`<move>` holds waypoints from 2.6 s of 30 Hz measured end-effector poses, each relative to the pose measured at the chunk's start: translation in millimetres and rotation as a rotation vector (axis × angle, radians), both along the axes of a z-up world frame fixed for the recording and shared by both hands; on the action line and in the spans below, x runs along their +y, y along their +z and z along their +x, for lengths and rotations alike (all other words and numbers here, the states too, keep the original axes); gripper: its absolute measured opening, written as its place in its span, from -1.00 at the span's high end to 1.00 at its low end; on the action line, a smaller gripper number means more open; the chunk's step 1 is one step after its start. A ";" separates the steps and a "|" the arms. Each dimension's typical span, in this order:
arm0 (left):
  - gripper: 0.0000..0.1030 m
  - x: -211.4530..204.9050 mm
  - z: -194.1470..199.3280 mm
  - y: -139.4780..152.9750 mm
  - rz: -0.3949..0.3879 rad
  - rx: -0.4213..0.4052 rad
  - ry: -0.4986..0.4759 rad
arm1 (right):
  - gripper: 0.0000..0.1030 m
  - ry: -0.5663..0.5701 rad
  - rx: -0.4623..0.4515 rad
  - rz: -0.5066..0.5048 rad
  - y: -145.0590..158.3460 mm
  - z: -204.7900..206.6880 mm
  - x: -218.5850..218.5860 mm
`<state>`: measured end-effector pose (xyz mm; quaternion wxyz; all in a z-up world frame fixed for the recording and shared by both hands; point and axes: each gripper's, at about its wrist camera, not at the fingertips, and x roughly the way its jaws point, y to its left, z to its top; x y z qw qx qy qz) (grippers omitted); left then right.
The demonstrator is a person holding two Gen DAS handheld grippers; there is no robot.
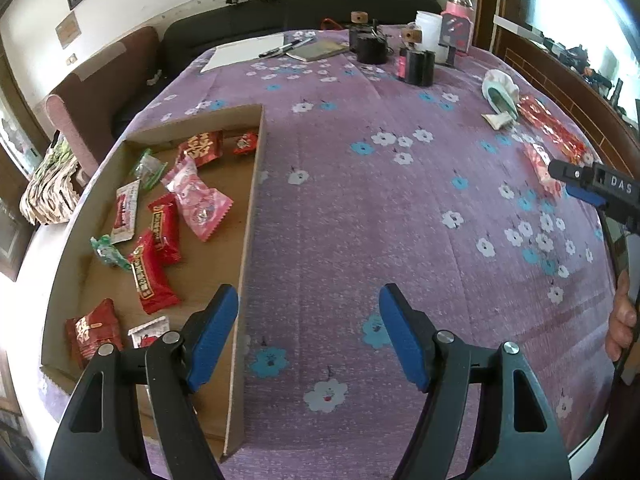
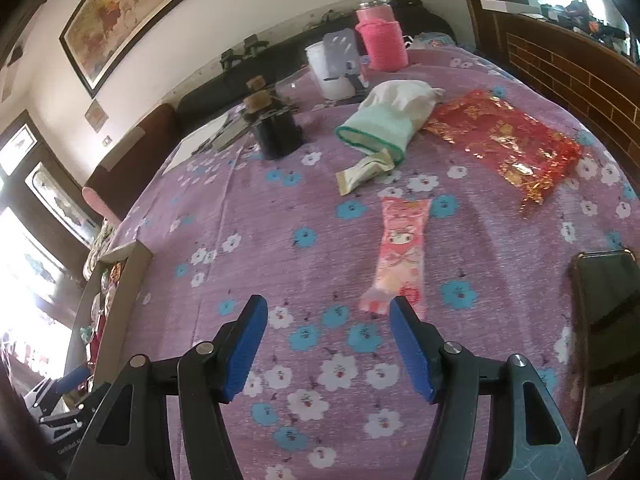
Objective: Organize snacks
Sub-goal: 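Move both tools back over the table toward the remaining snacks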
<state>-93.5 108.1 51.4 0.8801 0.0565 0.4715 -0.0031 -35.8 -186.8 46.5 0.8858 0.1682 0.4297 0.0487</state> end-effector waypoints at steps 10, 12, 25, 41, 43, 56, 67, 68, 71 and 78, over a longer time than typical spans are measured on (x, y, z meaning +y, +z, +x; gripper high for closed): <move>-0.41 -12.8 1.8 -5.9 0.003 0.028 -0.034 | -0.31 -0.033 0.006 0.002 -2.4 1.6 -14.8; -0.41 -15.0 1.8 -5.7 -0.001 0.029 -0.040 | -0.31 -0.040 0.006 -0.001 -2.0 2.5 -18.0; -0.41 -42.4 -5.4 -9.2 -0.078 0.047 -0.147 | -0.32 -0.157 0.014 0.012 -3.9 21.3 -54.9; -0.41 -36.7 -10.8 -13.7 -0.132 0.064 -0.145 | -0.31 -0.186 0.110 -0.067 -3.1 134.1 -26.9; -0.41 -34.0 -10.6 -14.2 -0.138 0.068 -0.140 | -0.31 -0.193 0.131 -0.090 -8.8 145.5 -19.6; -0.41 -25.3 -10.9 -18.9 -0.183 0.091 -0.126 | 0.39 -0.096 0.155 -0.137 -22.3 132.8 6.4; -0.41 -27.9 -15.8 -16.3 -0.195 0.093 -0.141 | 0.21 0.271 0.101 0.006 2.5 40.9 54.9; -0.41 -27.9 -15.9 -16.0 -0.196 0.093 -0.142 | -0.04 0.212 0.050 -0.008 13.7 34.8 40.2; -0.41 -29.5 -13.5 -15.1 -0.219 0.100 -0.154 | -0.41 0.043 -0.045 -0.063 32.6 23.7 0.2; -0.41 -47.6 -0.2 -2.3 -0.199 0.068 -0.207 | -0.41 -0.073 0.020 -0.111 4.3 29.0 -30.5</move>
